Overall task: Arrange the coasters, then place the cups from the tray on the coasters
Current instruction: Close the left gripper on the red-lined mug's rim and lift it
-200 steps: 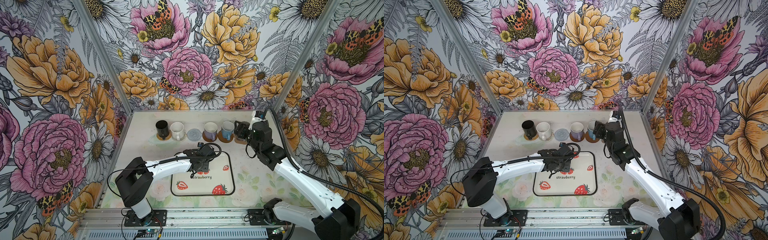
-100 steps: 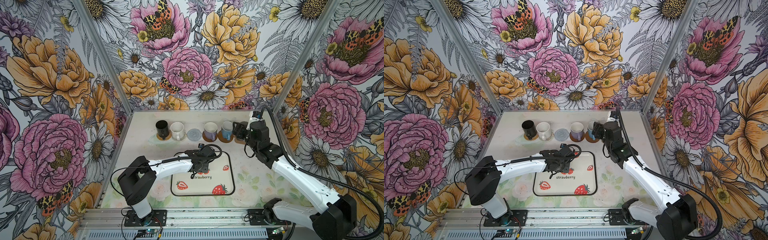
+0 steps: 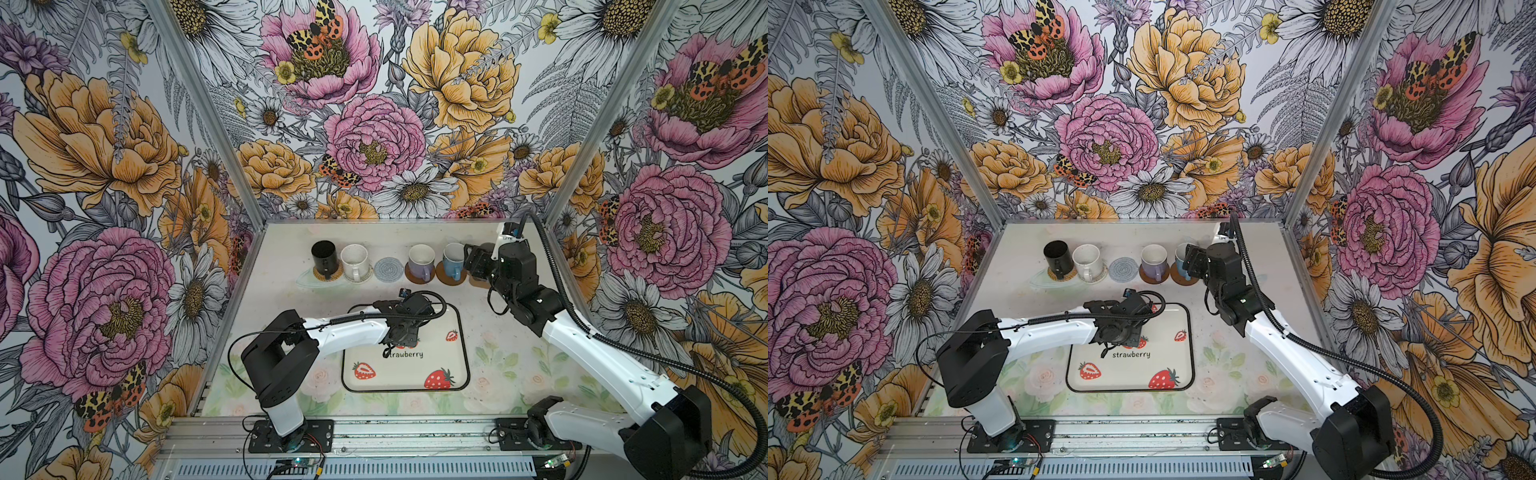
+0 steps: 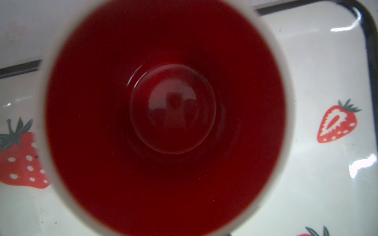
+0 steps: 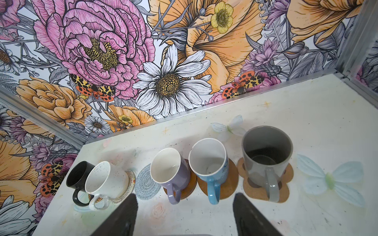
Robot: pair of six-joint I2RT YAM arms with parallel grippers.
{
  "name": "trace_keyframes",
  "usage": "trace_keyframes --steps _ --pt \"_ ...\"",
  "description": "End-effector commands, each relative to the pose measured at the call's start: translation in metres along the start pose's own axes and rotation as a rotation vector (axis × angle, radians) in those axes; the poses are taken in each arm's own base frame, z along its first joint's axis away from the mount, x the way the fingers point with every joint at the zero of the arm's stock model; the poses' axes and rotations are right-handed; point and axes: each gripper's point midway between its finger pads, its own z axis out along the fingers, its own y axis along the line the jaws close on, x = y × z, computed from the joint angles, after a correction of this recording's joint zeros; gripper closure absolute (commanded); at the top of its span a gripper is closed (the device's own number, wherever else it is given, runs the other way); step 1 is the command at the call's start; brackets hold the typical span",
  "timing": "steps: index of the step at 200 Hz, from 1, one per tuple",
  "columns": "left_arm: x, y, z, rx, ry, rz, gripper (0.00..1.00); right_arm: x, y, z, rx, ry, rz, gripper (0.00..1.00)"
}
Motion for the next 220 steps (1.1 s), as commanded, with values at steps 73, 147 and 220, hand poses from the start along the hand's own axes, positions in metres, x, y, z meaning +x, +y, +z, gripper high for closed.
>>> trace_keyframes --steps 73,147,220 --pt "-0.012 -0.004 -0.010 -0.004 -0.061 0.005 1.00 -0.010 0.004 0.003 -0.013 -0.026 0.017 0.24" --pt "-0.016 -0.003 -0.024 0.008 -0.092 0.007 1.00 -0.009 0.004 0.004 -0.016 -0.020 0.017 0.24" --pt "-0.020 -0.002 -0.034 0.020 -0.119 0.001 1.00 -0.008 0.005 0.006 -0.021 -0.012 0.016 0.24"
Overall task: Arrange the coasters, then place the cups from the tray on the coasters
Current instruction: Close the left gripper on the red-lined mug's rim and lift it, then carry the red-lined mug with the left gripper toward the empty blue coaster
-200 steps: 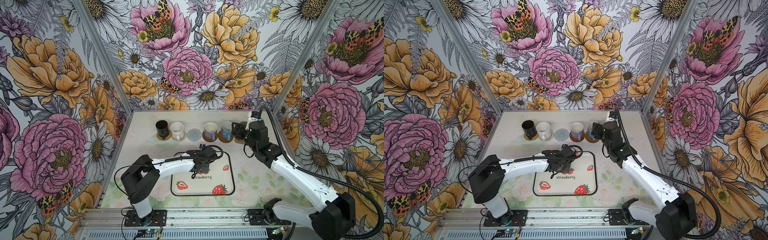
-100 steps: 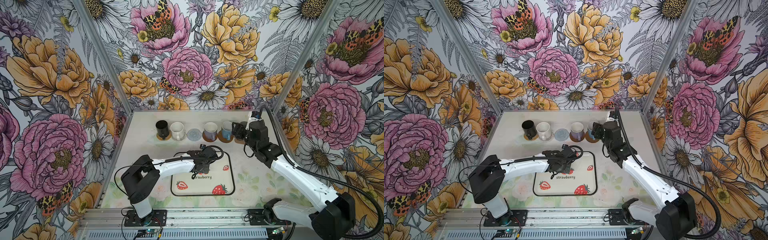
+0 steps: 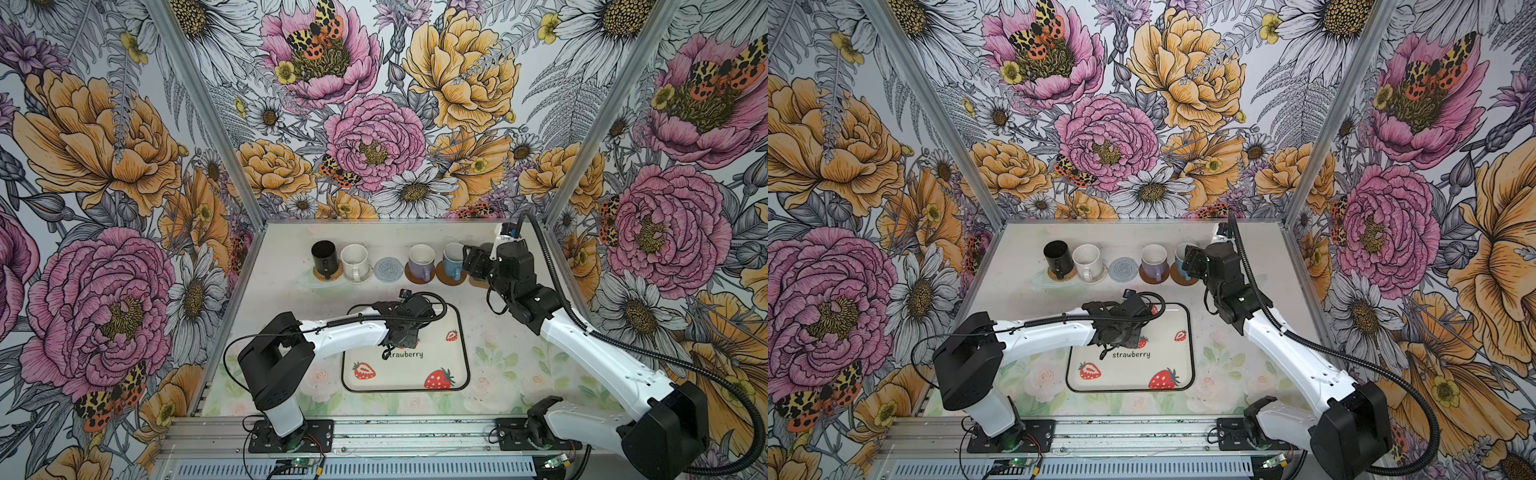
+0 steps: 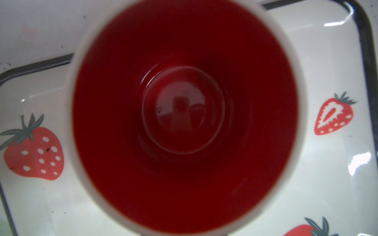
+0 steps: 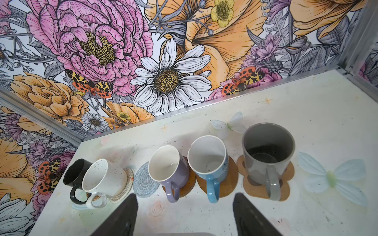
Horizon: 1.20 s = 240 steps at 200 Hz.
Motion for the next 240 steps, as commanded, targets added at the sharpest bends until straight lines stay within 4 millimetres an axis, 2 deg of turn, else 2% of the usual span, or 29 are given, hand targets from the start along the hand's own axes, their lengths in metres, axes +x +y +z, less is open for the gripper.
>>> trace_keyframes --steps 1,75,181,240 --pt "-0.021 -0.002 -0.022 0.022 -0.104 -0.012 1.00 -0.012 0.008 0.001 -0.028 -0.029 0.017 0.24" --pt "-0.032 0.011 -0.039 0.029 -0.154 -0.032 1.00 -0.012 0.008 0.002 -0.031 -0.024 0.017 0.24" --pt "-0.068 0.046 -0.062 0.020 -0.238 -0.097 1.00 -0.010 0.008 0.006 -0.034 -0.011 0.010 0.24" --pt "-0.092 0.056 -0.070 0.004 -0.277 -0.099 1.00 -0.009 0.006 0.005 -0.035 -0.009 0.011 0.24"
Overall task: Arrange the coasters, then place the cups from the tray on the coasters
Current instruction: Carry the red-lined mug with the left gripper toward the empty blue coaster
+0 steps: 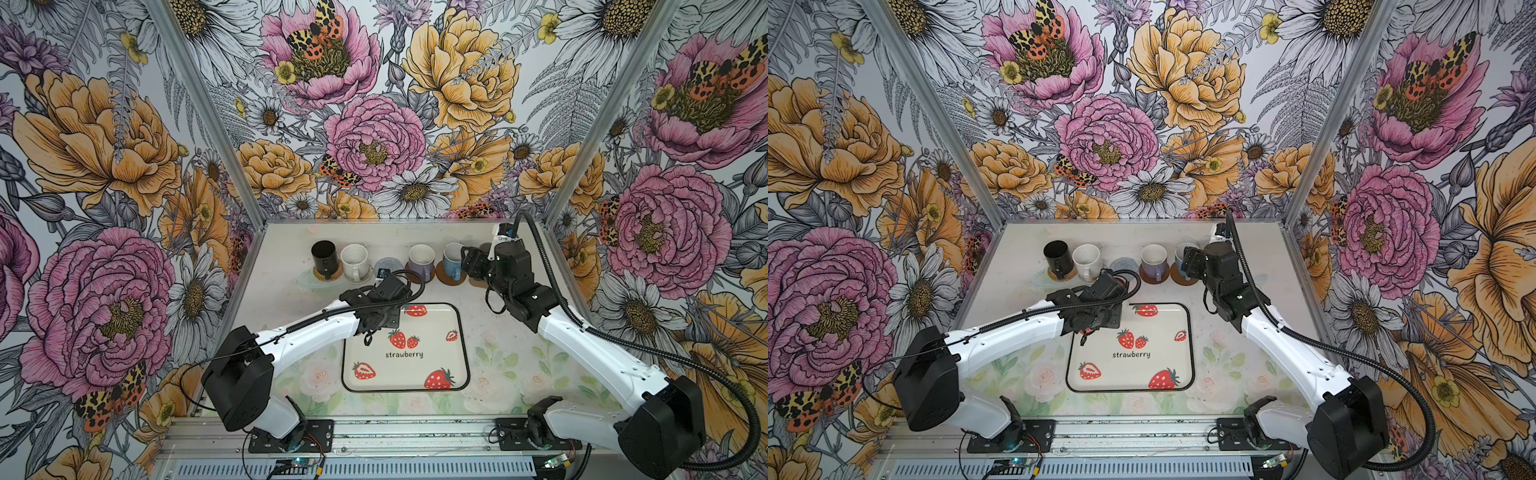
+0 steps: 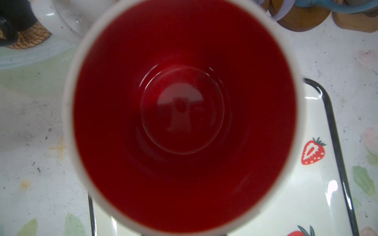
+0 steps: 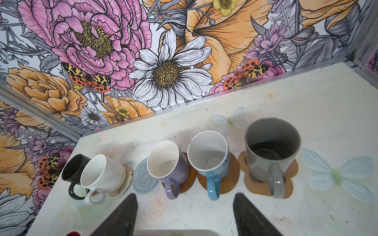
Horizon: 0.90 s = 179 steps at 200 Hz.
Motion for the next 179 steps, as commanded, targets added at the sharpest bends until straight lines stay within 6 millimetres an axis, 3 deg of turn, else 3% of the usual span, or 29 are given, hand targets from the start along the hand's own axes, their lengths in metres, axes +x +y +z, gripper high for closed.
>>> trace_keyframes --steps 1,101,179 --pt "-0.046 -0.002 -0.022 0.017 -0.141 -0.017 1.00 -0.016 0.008 -0.003 -0.030 -0.040 0.008 0.24" --pt "-0.087 0.006 -0.022 0.008 -0.180 -0.012 1.00 -0.017 0.002 -0.004 -0.029 -0.039 0.015 0.24" --pt "-0.121 0.002 -0.007 0.007 -0.189 -0.007 1.00 -0.016 -0.006 -0.002 -0.021 -0.032 0.020 0.21"
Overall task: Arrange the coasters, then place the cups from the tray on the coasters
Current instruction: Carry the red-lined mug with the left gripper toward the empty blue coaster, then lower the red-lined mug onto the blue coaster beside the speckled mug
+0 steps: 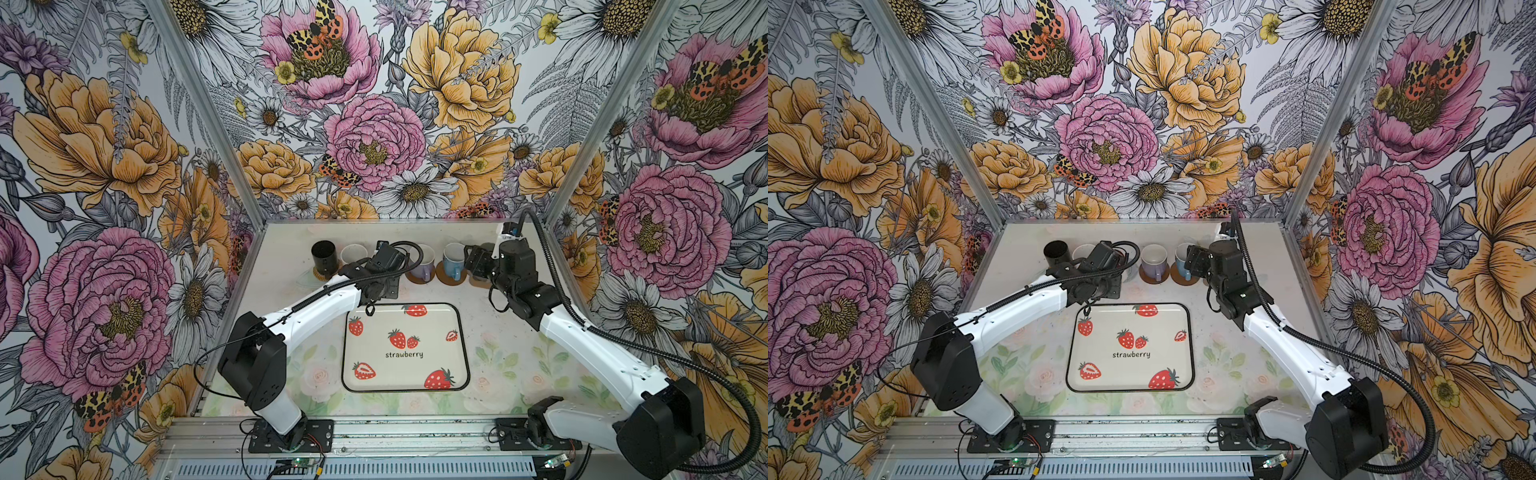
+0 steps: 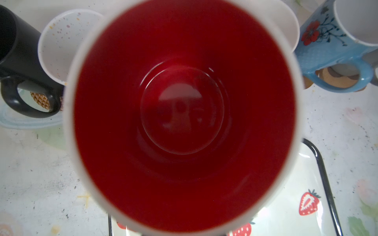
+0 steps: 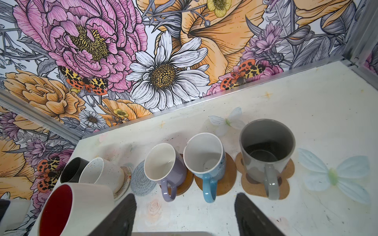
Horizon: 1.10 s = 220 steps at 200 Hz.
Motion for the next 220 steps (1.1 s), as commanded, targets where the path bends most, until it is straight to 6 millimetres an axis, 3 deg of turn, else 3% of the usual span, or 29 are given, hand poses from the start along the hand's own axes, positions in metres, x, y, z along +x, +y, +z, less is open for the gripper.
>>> trace_keyframes --steps 1,77,118,122,159,167,220 --pt "-0.041 -0.006 -0.010 0.034 -0.104 -0.013 1.00 -0.011 0.003 -0.004 -0.022 -0.035 0.006 0.21" --pt "-0.068 -0.006 0.009 0.066 -0.087 -0.012 1.00 -0.011 -0.004 -0.004 -0.015 -0.032 0.008 0.16" --pt "-0.071 -0.007 0.018 0.089 -0.041 0.004 1.00 -0.011 -0.011 -0.005 0.000 -0.038 0.011 0.13" --pt "-0.064 -0.009 0.032 0.080 -0.009 0.013 1.00 -0.011 -0.012 -0.005 0.001 -0.038 0.011 0.13" --pt "-0.066 -0.010 0.043 0.079 0.019 0.026 1.00 -0.012 -0.015 -0.007 0.006 -0.043 0.022 0.10" --pt "-0.066 -0.010 0.045 0.078 0.025 0.028 1.00 -0.013 -0.015 -0.007 0.006 -0.044 0.025 0.01" --pt "-0.065 -0.007 0.056 0.072 0.050 0.028 1.00 -0.013 -0.020 -0.006 0.013 -0.044 0.031 0.00"
